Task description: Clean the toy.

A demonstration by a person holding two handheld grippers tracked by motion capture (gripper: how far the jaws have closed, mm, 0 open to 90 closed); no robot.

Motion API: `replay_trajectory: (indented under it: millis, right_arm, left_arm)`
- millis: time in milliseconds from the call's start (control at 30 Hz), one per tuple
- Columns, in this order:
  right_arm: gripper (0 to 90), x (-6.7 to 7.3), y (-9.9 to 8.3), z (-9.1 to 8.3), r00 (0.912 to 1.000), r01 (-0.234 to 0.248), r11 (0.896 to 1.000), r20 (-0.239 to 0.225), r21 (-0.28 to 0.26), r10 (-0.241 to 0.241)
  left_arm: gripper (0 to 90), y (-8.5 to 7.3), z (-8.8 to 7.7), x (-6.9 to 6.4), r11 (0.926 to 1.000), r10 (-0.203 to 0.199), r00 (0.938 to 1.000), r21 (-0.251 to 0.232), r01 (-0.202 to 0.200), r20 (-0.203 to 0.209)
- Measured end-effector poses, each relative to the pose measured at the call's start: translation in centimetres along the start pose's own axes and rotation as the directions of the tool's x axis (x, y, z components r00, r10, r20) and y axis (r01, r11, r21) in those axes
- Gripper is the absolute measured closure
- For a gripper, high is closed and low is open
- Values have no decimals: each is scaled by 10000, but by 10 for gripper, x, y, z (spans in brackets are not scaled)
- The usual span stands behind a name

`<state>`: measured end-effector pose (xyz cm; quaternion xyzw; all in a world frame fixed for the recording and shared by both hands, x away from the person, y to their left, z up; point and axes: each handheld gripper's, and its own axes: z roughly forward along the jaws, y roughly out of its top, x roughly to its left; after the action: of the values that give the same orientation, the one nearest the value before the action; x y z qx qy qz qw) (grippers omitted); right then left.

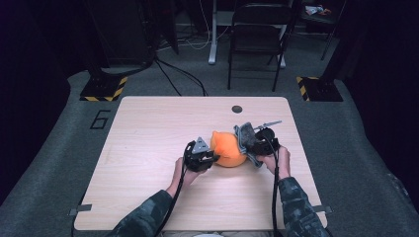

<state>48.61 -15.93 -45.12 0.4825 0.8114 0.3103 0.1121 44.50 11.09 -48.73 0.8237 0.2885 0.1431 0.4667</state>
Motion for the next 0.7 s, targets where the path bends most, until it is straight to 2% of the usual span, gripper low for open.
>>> replay_trajectory:
  millis: [100,167,300,367,433,533,667,700]
  right_arm:
    - [686,-4,-4,4,9989,-141,9995,440,265,129]
    - [687,-7,-7,7,9981,-270,9988,562,411,247]
    - [687,-9,-9,16,9971,-629,9969,465,470,607]
    - [687,-7,-10,19,9962,-524,9974,726,490,488]
    - [686,-5,-12,22,9925,-351,9962,1197,794,254]
    - [686,-6,-19,33,9881,-133,9932,1538,1157,-47]
    - [688,-5,-16,30,9854,-168,9937,1700,1109,-24]
    - [689,-5,-13,28,9829,76,9955,1822,945,-248]
  left_arm:
    - [735,0,1,2,10000,-12,10000,-3,12,-11]
    - [735,0,1,3,9999,-133,9999,-17,133,53]
    - [735,-3,0,4,9992,-388,9992,-62,388,127]
    - [735,-3,-1,5,9990,-450,9988,-11,450,188]
    - [735,-3,-1,5,9990,-440,9990,-54,441,94]
    - [735,-3,-1,6,9993,-368,9993,0,368,96]
    - [733,-4,-2,7,9984,-559,9984,-78,559,29]
    - [733,-4,-2,7,9982,-591,9982,-50,591,31]
